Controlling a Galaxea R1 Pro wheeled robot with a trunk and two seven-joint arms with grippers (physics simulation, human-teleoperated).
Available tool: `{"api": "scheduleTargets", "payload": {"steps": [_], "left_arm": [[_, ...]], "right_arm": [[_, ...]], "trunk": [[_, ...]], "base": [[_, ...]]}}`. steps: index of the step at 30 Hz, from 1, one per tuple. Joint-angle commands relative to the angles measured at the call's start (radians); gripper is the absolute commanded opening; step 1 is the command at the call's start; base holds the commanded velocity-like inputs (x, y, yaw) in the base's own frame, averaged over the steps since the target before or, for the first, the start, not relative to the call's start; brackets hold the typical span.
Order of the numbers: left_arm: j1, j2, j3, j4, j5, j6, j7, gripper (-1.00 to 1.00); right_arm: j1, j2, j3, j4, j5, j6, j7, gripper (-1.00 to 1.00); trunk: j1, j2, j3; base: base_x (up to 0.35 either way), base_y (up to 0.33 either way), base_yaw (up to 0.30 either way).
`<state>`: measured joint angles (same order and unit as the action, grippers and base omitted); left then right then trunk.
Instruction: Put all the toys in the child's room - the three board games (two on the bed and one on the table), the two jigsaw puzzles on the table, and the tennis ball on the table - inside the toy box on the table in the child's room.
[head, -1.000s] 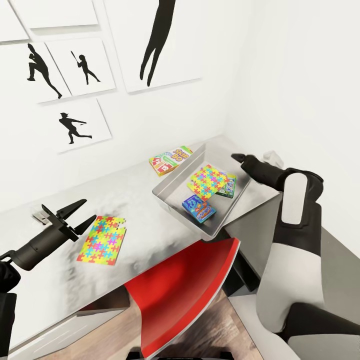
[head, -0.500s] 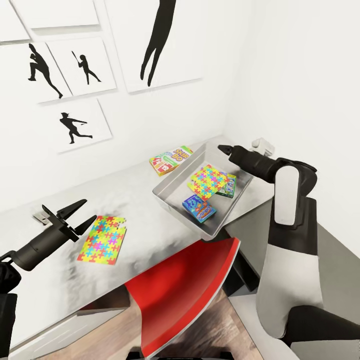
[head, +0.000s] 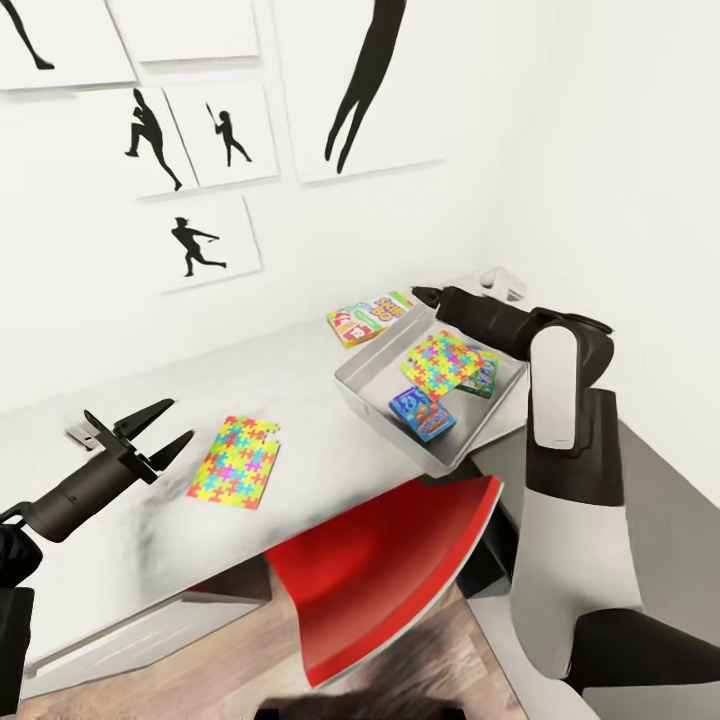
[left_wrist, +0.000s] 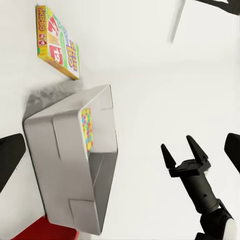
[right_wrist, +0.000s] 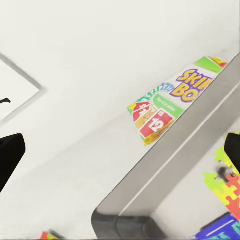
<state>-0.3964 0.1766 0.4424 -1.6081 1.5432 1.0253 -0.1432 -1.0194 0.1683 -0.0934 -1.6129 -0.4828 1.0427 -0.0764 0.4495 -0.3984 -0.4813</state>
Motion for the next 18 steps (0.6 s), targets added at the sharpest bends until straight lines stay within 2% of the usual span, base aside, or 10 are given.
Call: {"api": "scheduleTargets", "payload": {"steps": [1, 18], "left_arm": [[-0.001, 0.000, 0.001, 0.000, -0.011, 0.004, -0.010, 1.00], [-0.001, 0.000, 0.001, 0.000, -0.011, 0.003, -0.010, 1.00]], "right_arm": [[-0.001, 0.001, 0.004, -0.001, -0.010, 0.005, -0.008, 1.00], [-0.004, 0.003, 0.025, -0.002, -0.013, 0.005, -0.008, 1.00]], "trunk": [[0.000, -0.002, -0.001], [0.000, -0.002, 0.014]], "base": [[-0.034, 0.000, 0.223], [-0.012, 0.000, 0.243]]}}
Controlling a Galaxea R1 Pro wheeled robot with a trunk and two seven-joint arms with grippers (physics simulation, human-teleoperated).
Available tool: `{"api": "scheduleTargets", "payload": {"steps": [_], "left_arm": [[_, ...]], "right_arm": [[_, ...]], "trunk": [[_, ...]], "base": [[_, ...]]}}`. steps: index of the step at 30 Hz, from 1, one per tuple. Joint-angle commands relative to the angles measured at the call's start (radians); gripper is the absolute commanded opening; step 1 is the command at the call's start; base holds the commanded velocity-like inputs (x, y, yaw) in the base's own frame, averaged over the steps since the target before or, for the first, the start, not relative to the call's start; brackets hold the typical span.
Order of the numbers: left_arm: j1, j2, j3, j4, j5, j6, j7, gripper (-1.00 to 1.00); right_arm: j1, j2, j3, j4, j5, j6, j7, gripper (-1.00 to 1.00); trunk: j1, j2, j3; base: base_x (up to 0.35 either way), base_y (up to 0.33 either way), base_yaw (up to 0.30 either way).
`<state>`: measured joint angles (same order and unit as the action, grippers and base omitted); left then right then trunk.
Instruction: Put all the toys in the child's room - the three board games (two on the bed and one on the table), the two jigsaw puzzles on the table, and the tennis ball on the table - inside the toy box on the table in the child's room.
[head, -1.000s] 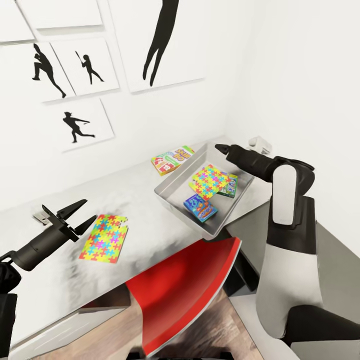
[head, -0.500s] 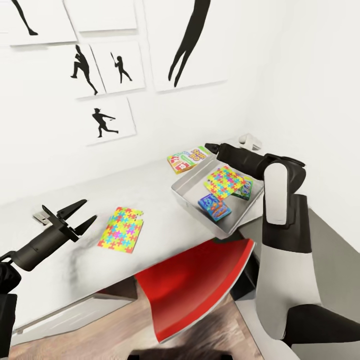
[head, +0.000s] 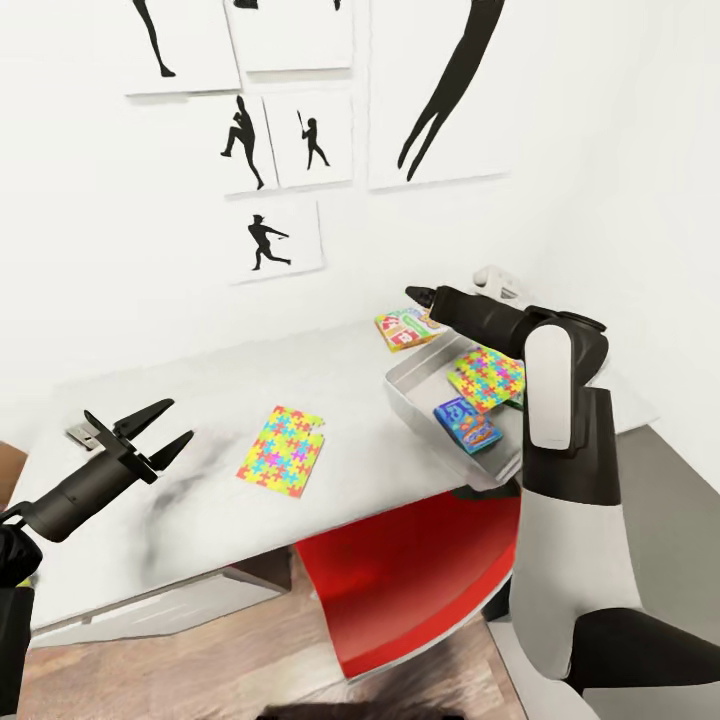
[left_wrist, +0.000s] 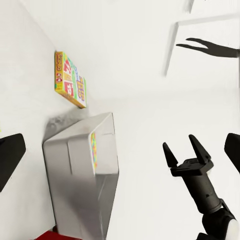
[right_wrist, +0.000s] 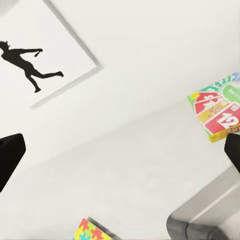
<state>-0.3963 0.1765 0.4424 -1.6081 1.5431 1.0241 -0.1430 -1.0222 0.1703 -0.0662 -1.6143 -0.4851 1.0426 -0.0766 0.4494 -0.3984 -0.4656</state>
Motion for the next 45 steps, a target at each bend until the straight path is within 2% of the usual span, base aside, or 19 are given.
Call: {"api": "scheduleTargets", "payload": {"steps": [1, 20, 45], "left_arm": [[-0.001, 0.000, 0.001, 0.000, -0.011, 0.004, -0.010, 1.00], [-0.001, 0.000, 0.001, 0.000, -0.011, 0.004, -0.010, 1.00], [-0.001, 0.000, 0.001, 0.000, -0.011, 0.004, -0.009, 1.00]], "right_arm": [[-0.001, 0.001, -0.002, -0.001, -0.010, 0.005, -0.008, 1.00], [-0.039, 0.004, 0.016, -0.001, -0.010, 0.005, -0.012, 1.00], [-0.039, 0.004, 0.024, 0.038, -0.009, 0.005, -0.017, 1.00]], "trunk": [[0.001, -0.002, -0.001], [0.001, -0.002, 0.014], [0.001, -0.002, 0.032]], "base": [[-0.003, 0.000, 0.253], [-0.001, 0.000, 0.262], [0.000, 0.000, 0.268]]}}
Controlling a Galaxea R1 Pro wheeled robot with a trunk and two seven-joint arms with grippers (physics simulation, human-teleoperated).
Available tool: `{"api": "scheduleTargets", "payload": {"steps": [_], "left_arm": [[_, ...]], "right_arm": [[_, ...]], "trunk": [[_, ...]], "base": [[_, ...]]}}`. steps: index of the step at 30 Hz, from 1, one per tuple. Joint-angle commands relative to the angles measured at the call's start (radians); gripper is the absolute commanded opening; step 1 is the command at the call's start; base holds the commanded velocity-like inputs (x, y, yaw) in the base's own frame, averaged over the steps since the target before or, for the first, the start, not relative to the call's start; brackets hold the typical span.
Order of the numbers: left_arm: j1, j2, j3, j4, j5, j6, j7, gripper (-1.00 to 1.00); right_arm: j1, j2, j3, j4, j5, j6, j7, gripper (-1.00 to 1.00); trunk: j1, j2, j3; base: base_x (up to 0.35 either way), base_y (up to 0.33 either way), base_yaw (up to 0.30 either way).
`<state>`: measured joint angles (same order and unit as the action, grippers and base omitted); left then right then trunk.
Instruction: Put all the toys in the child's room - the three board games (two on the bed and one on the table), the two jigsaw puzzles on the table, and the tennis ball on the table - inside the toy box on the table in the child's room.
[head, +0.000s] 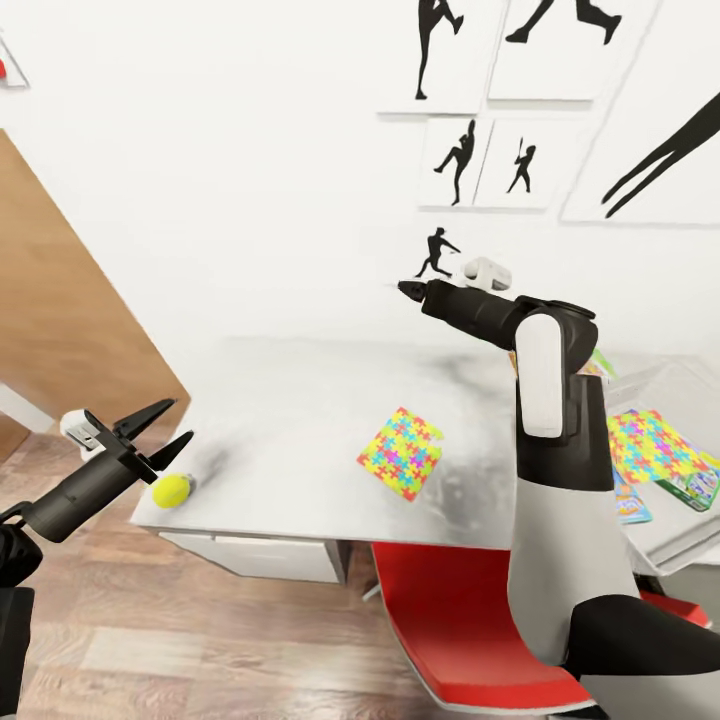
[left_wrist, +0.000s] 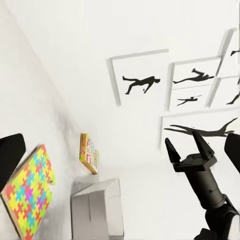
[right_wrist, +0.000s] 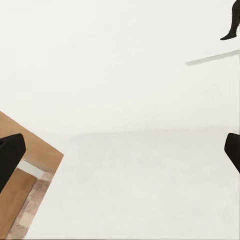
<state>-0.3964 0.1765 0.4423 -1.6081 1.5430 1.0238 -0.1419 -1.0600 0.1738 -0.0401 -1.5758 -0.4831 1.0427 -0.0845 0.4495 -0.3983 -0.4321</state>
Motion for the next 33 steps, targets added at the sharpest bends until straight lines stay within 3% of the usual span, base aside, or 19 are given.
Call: {"api": "scheduleTargets", "payload": {"steps": [1, 6, 13, 20, 26, 33], "left_arm": [[-0.001, 0.000, 0.001, 0.001, -0.011, 0.004, -0.010, 1.00], [-0.001, 0.000, 0.001, 0.001, -0.011, 0.004, -0.011, 1.00], [-0.001, 0.001, 0.003, 0.001, -0.011, 0.004, -0.011, 1.00], [0.000, 0.003, 0.007, 0.001, -0.012, 0.004, -0.011, 1.00], [0.009, 0.011, 0.017, 0.001, -0.017, 0.005, -0.010, 1.00], [0.033, 0.023, 0.034, 0.002, -0.020, 0.004, -0.007, 1.00]], "right_arm": [[-0.001, 0.001, -0.002, -0.001, -0.011, 0.004, -0.009, 1.00], [0.003, 0.001, 0.010, 0.028, -0.011, 0.004, -0.009, 1.00], [0.007, 0.001, 0.069, 0.104, -0.011, 0.004, -0.010, 1.00], [0.010, 0.001, 0.098, 0.162, -0.011, 0.004, -0.010, 1.00], [0.020, 0.001, 0.145, 0.220, -0.011, -0.017, -0.012, 1.00], [0.042, 0.001, 0.169, 0.242, -0.010, -0.035, -0.013, 1.00]], "trunk": [[0.001, -0.002, -0.001], [0.001, -0.002, 0.002], [0.001, -0.002, 0.006], [0.001, -0.002, 0.010], [0.001, -0.002, 0.014], [0.001, -0.002, 0.018]], "base": [[0.000, 0.000, 0.272], [0.000, 0.000, 0.272], [0.000, 0.000, 0.273], [0.000, 0.000, 0.273], [0.000, 0.000, 0.273], [0.000, 0.000, 0.273]]}}
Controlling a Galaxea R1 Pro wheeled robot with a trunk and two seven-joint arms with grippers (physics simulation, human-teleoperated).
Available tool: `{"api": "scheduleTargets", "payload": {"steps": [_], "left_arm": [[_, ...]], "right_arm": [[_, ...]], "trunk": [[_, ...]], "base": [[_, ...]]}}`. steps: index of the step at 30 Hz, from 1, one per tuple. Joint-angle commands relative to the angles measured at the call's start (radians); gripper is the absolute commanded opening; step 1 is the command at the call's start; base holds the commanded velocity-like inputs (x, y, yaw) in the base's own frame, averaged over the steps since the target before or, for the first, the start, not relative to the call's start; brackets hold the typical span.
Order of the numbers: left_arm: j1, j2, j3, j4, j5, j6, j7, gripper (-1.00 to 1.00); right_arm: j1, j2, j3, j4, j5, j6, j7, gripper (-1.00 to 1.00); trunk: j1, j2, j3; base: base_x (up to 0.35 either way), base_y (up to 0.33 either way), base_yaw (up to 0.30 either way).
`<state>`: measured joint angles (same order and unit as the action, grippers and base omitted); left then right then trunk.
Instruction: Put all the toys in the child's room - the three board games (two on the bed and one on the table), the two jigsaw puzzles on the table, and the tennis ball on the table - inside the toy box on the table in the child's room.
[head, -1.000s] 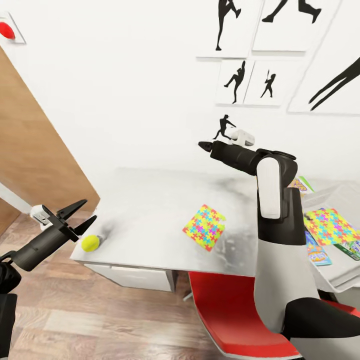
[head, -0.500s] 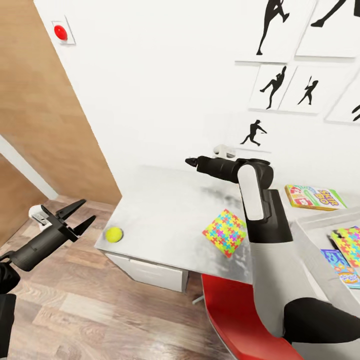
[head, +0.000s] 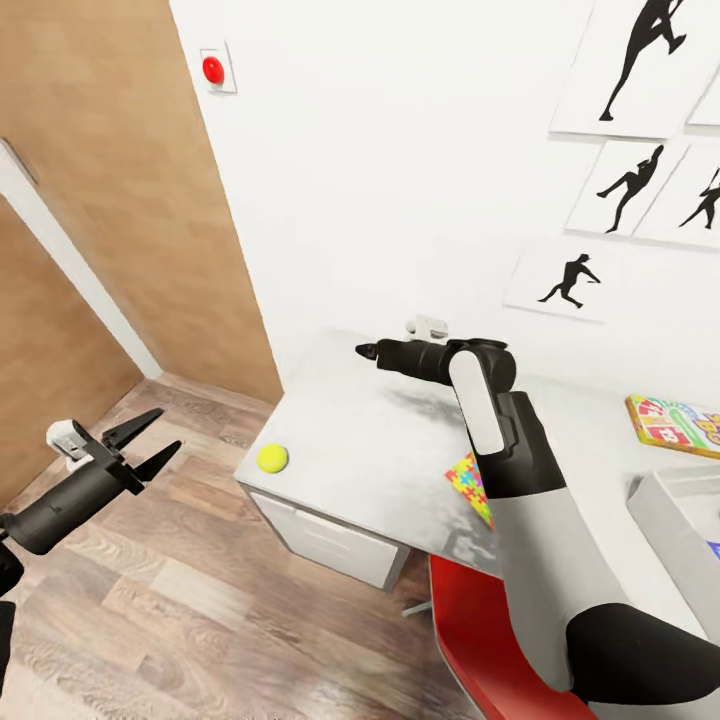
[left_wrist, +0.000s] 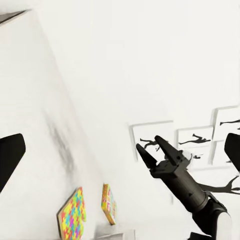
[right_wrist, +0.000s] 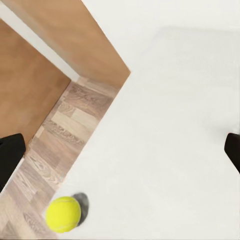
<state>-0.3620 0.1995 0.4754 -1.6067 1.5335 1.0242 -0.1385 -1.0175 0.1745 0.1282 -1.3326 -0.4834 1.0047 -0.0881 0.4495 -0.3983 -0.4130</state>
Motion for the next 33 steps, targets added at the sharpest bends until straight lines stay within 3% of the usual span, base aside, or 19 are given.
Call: {"api": "scheduleTargets", "payload": {"steps": [1, 8, 16, 18, 25, 29, 30, 32, 33], "left_arm": [[0.004, 0.002, 0.004, 0.001, -0.011, 0.004, -0.009, 1.00], [0.033, 0.003, 0.010, 0.002, -0.017, 0.001, 0.000, 1.00], [0.106, 0.006, 0.023, 0.003, -0.045, -0.003, 0.009, 1.00], [0.142, 0.009, 0.038, 0.003, -0.053, -0.004, 0.012, 1.00], [0.210, 0.005, 0.073, 0.010, -0.072, -0.007, 0.017, 1.00], [0.246, 0.001, 0.085, 0.026, -0.126, -0.010, 0.020, 1.00], [0.246, 0.001, 0.085, 0.026, -0.126, -0.010, 0.020, 1.00], [0.262, -0.006, 0.088, 0.046, -0.185, -0.010, 0.021, 1.00], [0.262, -0.006, 0.088, 0.046, -0.185, -0.010, 0.021, 1.00]], "right_arm": [[0.006, 0.000, 0.004, 0.002, -0.010, 0.001, -0.009, 1.00], [0.039, 0.000, 0.025, 0.011, -0.009, -0.006, -0.010, 1.00], [0.093, 0.000, 0.100, 0.014, -0.003, -0.022, -0.025, 1.00], [0.107, 0.000, 0.133, 0.015, -0.002, -0.045, -0.049, 1.00], [0.125, 0.000, 0.187, 0.015, -0.002, -0.091, -0.116, 1.00], [0.132, 0.000, 0.211, 0.015, -0.004, -0.108, -0.151, 1.00], [0.132, 0.000, 0.211, 0.015, -0.004, -0.108, -0.151, 1.00], [0.134, 0.000, 0.220, 0.015, -0.005, -0.114, -0.165, 1.00], [0.134, 0.000, 0.220, 0.015, -0.005, -0.114, -0.165, 1.00]], "trunk": [[0.001, -0.002, -0.001], [0.001, -0.002, 0.003], [0.001, -0.002, 0.007], [0.001, -0.002, 0.008], [0.001, -0.002, 0.010], [0.001, -0.002, 0.010], [0.001, -0.002, 0.010], [0.001, -0.002, 0.010], [0.001, -0.002, 0.010]], "base": [[0.000, 0.000, 0.274], [0.000, 0.000, 0.274], [0.000, 0.000, 0.275], [0.000, 0.000, 0.276], [0.000, 0.000, 0.259], [0.000, 0.000, 0.145], [0.000, 0.000, 0.115], [0.000, 0.000, 0.083], [0.000, 0.000, 0.073]]}}
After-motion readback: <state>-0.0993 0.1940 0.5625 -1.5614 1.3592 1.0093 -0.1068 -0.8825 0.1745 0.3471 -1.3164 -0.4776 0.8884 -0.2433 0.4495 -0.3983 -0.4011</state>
